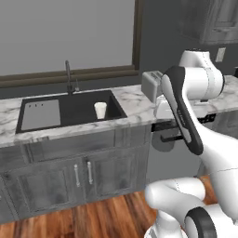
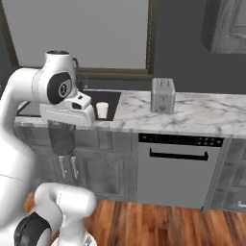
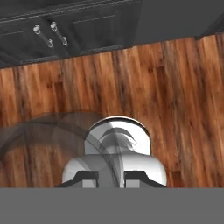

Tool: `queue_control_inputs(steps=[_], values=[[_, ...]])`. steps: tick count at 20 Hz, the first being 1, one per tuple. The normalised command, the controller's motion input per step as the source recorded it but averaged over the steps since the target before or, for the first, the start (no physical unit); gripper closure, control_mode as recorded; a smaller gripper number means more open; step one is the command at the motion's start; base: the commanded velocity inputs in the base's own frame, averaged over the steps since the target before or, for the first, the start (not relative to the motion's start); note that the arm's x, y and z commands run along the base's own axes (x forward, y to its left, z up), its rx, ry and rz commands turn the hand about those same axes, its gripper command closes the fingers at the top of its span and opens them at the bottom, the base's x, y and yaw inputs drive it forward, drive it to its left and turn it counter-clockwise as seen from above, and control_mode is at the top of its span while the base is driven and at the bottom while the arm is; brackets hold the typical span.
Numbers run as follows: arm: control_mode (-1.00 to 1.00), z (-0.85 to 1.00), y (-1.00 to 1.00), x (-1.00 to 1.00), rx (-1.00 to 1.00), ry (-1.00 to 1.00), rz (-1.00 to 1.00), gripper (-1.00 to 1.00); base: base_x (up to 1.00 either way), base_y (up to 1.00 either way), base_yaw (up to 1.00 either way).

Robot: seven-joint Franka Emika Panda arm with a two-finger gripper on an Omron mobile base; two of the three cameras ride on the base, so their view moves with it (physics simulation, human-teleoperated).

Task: Pick the jug and jar and place them in the sink. Then turn on the water.

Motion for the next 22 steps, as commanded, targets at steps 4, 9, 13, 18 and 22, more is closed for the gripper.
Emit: queue_control_inputs(steps=[4, 9, 13, 18, 22], values=[[1.0, 0.0, 0.0, 0.0, 0.0, 0.0, 0.0, 1.0, 1.0, -0.07, 0.0], [1.0, 0.0, 0.0, 0.0, 0.0, 0.0, 0.0, 1.0, 0.66, 0.09, 0.0], [1.0, 0.0, 0.0, 0.0, 0.0, 0.0, 0.0, 1.0, 0.4, 0.13, 0.02], [1.0, 0.0, 0.0, 0.0, 0.0, 0.0, 0.0, 1.0, 0.55, 0.28, 0.04], [1.0, 0.0, 0.0, 0.0, 0.0, 0.0, 0.0, 1.0, 0.39, 0.38, 0.0]])
